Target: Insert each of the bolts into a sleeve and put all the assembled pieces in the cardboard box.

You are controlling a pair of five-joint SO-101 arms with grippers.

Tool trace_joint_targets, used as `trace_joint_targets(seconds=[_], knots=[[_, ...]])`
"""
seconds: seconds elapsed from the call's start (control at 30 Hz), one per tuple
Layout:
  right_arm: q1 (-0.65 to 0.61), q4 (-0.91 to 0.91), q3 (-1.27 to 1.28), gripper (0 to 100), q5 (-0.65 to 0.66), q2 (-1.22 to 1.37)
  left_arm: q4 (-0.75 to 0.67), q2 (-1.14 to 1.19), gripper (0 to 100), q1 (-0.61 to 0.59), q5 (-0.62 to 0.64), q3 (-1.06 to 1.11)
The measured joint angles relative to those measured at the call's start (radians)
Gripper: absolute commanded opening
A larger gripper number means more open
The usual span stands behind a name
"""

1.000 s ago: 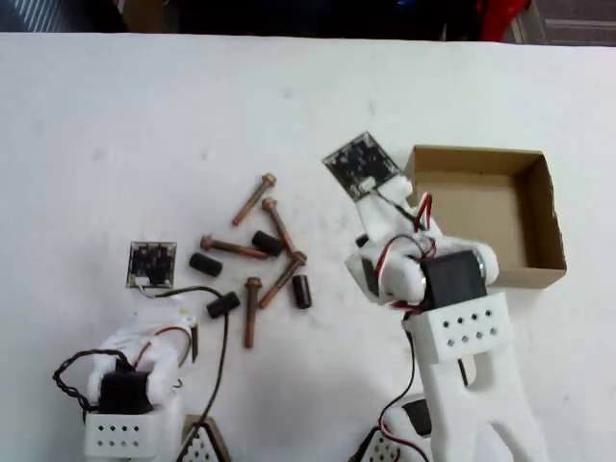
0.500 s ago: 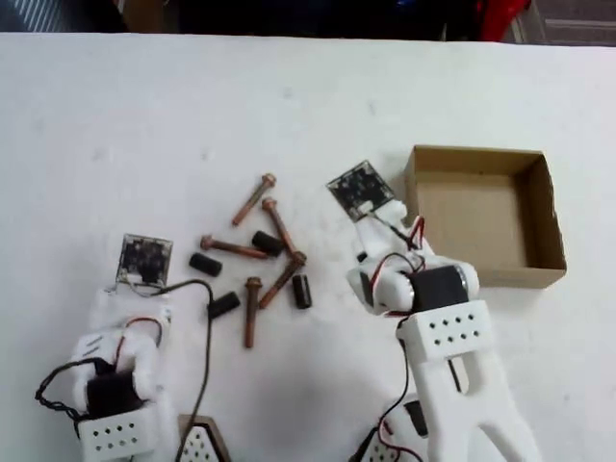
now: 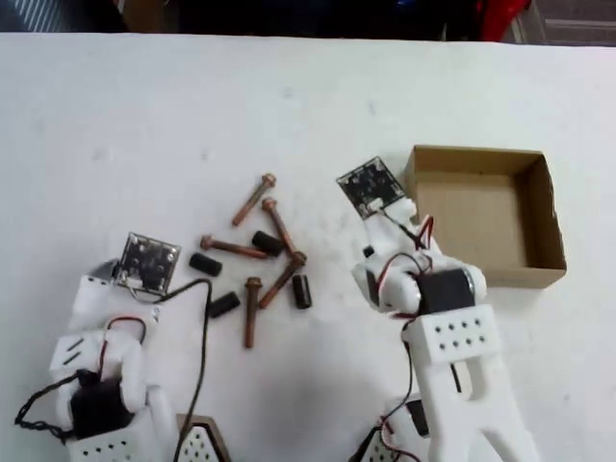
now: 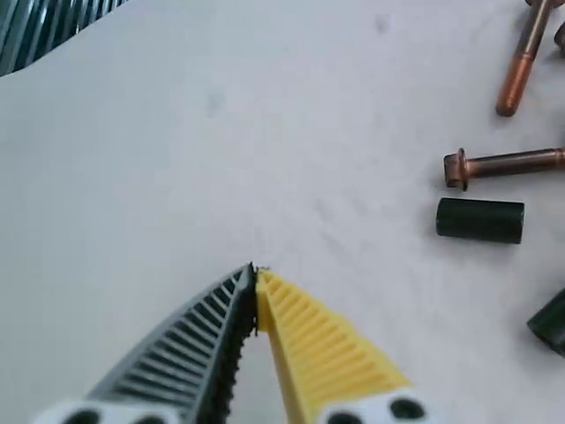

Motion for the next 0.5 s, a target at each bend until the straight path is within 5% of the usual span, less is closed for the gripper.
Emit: trace_joint_targets(seconds=[0.2,0.5], knots=[[-0.002,0.046,0.000,1.6,-0.014,-0.216,0.063,0.021,2,0.000,-0.003,-0.121],[0.000,0.097,0.057,1.6,-0.015,-0.411,0.098,0.517,2,0.018,-0.003,-0.408]])
